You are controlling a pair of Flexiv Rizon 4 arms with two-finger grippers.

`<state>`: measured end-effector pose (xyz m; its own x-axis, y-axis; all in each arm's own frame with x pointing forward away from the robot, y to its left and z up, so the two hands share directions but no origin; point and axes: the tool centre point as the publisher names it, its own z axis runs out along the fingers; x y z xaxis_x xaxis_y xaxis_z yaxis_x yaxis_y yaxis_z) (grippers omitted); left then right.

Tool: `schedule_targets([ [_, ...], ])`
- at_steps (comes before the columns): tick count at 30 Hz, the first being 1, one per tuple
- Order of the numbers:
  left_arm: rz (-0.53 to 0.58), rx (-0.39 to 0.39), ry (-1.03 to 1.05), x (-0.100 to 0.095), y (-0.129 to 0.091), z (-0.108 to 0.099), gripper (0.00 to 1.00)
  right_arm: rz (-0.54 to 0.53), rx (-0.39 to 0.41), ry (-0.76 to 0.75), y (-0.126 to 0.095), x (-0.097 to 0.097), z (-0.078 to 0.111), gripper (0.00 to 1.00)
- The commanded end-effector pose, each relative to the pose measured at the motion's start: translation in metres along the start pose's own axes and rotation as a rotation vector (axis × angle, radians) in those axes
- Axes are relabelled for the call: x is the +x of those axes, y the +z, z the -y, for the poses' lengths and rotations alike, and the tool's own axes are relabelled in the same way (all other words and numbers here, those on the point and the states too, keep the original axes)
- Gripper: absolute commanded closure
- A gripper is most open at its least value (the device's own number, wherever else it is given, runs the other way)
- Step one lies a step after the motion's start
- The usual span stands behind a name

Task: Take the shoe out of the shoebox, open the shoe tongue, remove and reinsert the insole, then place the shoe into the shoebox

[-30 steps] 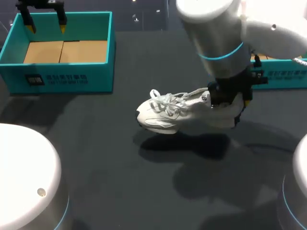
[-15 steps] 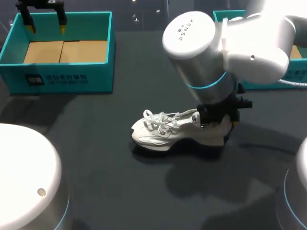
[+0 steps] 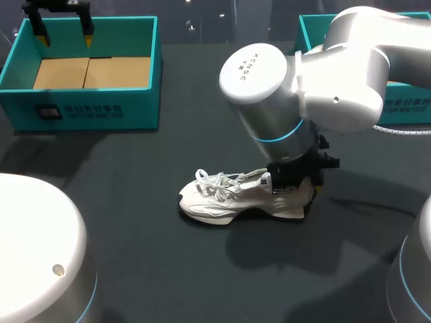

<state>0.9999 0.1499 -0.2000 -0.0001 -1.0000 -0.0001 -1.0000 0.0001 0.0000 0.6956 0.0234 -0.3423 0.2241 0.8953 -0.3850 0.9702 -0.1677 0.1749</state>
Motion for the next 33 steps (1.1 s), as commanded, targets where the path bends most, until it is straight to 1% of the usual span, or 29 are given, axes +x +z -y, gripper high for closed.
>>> schedule_targets([
  [1,0.000,0.000,0.000,0.000,0.000,0.000,0.00,0.000,0.006,-0.014,0.000,0.007,0.003,1.00],
  [7,0.000,0.000,0.000,0.000,0.000,0.000,0.00,-0.009,0.034,-0.049,0.004,0.014,0.010,1.00],
  [12,0.000,0.000,0.000,0.000,0.000,0.000,0.00,-0.018,0.043,-0.056,0.009,0.022,0.011,1.00],
  [18,0.000,0.000,0.000,0.000,0.000,0.000,0.00,-0.047,0.055,-0.054,0.013,0.022,0.011,1.00],
  [19,0.000,0.000,0.000,0.000,0.000,0.000,0.00,-0.056,0.059,-0.056,0.013,0.022,0.011,0.93],
  [20,0.000,0.000,0.000,0.000,0.000,0.000,0.00,-0.056,0.059,-0.057,0.014,0.022,0.011,0.76],
  [21,0.000,0.000,0.000,0.000,0.000,0.000,0.00,-0.059,0.063,-0.060,0.014,0.021,0.011,0.62],
  [22,0.000,0.000,0.000,0.000,0.000,0.000,0.00,-0.065,0.065,-0.061,0.014,0.021,0.011,0.53],
  [25,0.000,0.000,0.000,0.000,0.000,0.000,0.00,-0.071,0.066,-0.066,0.014,0.020,0.011,0.53],
  [26,0.000,0.000,0.000,0.000,0.000,0.000,0.00,-0.076,0.068,-0.068,0.014,0.020,0.011,0.51],
  [27,0.000,0.000,0.000,0.000,0.000,0.000,0.00,-0.081,0.071,-0.070,0.013,0.020,0.011,0.36],
  [28,0.000,0.000,0.000,0.000,0.000,0.000,0.00,-0.081,0.071,-0.070,0.012,0.020,0.011,0.24],
  [31,0.000,0.000,0.000,0.000,0.000,0.000,0.00,-0.109,0.076,-0.077,0.008,0.016,0.010,0.00],
  [32,0.000,0.000,0.000,0.000,0.000,0.000,0.00,-0.137,0.079,-0.083,0.005,0.014,0.009,0.00],
  [33,0.000,0.000,0.000,0.000,0.000,0.000,0.00,-0.136,0.077,-0.087,0.002,0.012,0.008,0.00],
])
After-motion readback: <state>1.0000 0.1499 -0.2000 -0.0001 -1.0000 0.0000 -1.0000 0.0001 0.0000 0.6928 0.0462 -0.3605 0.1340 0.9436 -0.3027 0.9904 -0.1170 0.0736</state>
